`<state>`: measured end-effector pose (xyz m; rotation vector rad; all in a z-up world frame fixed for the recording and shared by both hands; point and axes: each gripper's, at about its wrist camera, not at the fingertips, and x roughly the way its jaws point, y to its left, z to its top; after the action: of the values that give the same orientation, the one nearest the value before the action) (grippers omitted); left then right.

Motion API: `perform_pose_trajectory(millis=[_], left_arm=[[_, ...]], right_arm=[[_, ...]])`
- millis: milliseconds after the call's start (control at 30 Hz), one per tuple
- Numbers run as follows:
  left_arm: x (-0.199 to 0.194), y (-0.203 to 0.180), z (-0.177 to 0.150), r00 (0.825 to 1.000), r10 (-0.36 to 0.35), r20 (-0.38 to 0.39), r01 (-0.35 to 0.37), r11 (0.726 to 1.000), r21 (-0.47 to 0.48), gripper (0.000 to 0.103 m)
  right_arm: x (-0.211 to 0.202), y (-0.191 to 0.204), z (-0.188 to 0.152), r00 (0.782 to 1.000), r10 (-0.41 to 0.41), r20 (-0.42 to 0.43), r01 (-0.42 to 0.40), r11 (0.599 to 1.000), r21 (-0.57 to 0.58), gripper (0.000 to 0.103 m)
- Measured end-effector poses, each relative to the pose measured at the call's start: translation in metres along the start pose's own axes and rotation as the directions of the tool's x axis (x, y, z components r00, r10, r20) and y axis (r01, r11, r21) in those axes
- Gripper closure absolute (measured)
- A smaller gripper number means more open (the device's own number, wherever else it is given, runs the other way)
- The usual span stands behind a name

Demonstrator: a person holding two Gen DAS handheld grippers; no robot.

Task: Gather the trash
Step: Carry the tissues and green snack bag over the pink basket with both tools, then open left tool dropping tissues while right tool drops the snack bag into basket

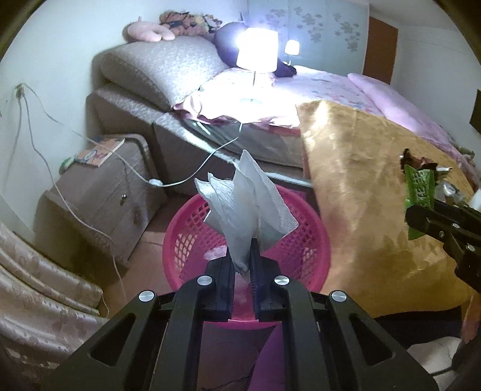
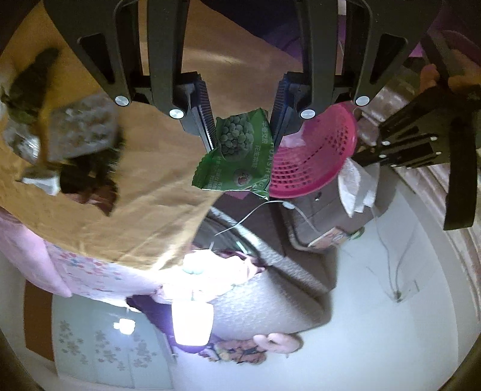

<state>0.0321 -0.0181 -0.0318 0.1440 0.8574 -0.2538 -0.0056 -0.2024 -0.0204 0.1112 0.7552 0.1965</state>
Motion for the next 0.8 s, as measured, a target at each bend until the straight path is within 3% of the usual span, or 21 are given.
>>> perform_pose_trajectory(millis=[500, 800], left_arm=[[0.039, 0.016, -0.003, 0.994, 0.014, -0.104, -0.017, 0.999, -0.030, 0.095], [0.048, 0.016, -0.004, 0.991, 0.028, -0.131, -0.032, 0.999, -0.028, 0.088]], right_arm=[[0.066, 0.039, 0.018, 0.991, 0.079, -0.113, -0.086, 0.994, -0.063, 0.068], [0.088, 0.035, 0.017, 0.977, 0.128, -0.168, -0.131, 0.991, -0.004, 0.065]])
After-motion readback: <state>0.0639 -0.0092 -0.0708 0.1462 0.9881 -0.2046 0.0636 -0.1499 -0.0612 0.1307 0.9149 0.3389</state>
